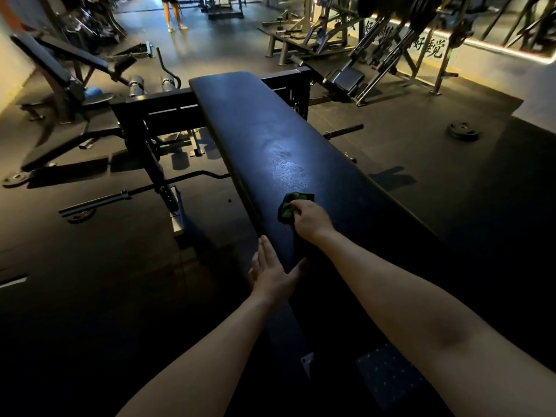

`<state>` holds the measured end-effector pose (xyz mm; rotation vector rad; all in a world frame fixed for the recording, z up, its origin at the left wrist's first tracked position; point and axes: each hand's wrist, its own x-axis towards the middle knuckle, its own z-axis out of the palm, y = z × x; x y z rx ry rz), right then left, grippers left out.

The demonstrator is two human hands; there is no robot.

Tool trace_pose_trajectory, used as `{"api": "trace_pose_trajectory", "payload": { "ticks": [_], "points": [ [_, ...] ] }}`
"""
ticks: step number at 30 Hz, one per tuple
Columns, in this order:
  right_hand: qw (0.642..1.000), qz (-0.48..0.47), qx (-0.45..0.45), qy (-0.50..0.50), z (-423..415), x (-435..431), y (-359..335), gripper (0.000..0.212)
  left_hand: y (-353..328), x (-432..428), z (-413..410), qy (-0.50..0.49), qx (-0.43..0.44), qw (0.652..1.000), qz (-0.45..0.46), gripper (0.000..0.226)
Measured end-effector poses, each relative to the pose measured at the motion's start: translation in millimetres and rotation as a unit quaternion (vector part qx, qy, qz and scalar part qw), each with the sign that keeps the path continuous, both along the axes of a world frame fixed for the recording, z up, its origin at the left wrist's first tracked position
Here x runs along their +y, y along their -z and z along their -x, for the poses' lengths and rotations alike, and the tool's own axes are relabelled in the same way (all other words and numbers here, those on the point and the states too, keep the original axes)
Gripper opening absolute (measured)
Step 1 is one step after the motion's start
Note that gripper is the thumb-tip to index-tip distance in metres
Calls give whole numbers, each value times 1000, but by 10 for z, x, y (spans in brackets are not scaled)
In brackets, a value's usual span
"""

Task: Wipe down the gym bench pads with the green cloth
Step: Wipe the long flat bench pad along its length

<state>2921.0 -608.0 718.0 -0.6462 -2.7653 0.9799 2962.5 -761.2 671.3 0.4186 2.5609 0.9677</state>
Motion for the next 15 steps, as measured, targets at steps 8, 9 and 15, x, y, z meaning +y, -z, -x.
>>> {"api": "trace_pose_trajectory", "payload": {
  "ticks": [8, 9, 15],
  "points": [
    [990, -7, 39, -138, -498, -384, -9, 27, 32, -32, 21, 28, 12, 999, -22, 107],
    [989, -11, 42, -144, -576, -349, -12, 27, 30, -26, 19, 25, 3, 999, -27, 108],
    [987, -147, -23, 67, -880, 350, -38, 34, -38, -21, -2, 11, -24, 999, -20, 116]
  ]
}}
